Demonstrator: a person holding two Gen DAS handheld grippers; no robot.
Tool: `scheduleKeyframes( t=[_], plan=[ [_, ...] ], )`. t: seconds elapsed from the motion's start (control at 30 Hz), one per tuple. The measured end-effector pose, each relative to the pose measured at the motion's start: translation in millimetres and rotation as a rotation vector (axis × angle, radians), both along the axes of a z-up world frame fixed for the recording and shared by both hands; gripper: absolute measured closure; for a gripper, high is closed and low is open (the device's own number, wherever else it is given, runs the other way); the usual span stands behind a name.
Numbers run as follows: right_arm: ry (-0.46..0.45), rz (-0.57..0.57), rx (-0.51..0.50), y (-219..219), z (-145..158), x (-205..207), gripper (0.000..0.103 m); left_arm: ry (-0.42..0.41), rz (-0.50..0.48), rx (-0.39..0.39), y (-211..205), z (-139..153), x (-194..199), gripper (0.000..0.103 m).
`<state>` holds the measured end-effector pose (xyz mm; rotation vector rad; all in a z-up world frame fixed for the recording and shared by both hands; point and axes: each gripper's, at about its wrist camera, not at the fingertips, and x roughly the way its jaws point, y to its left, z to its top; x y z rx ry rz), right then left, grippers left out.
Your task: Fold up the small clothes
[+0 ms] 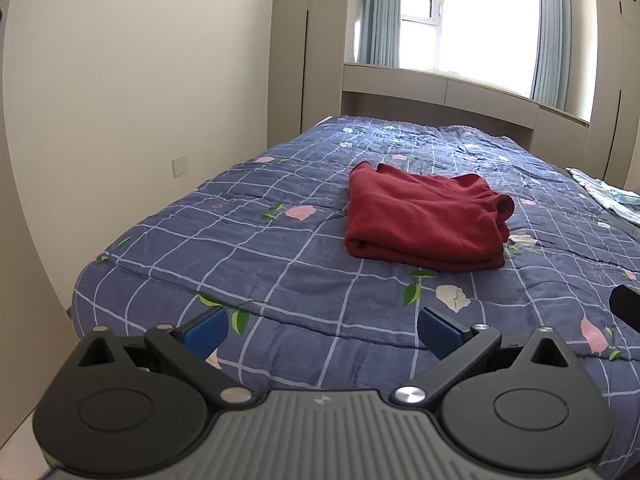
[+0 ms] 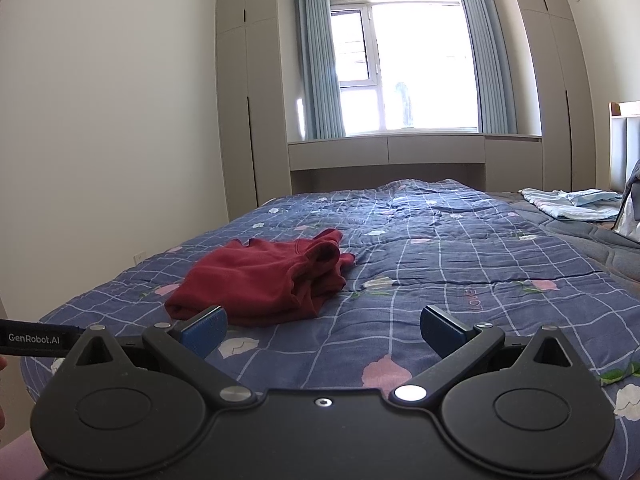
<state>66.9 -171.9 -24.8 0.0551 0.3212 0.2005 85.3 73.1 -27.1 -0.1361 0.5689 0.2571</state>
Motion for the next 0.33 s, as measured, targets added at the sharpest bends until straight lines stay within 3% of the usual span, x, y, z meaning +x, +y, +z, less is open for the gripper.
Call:
scheduleKeyframes(
  t=[0.33],
  plan=[
    [0.035, -0.032, -0.007, -6, -7, 9, 0.0, 0.026, -0.045, 0.007, -2, -4, 17, 0.0]
  ],
)
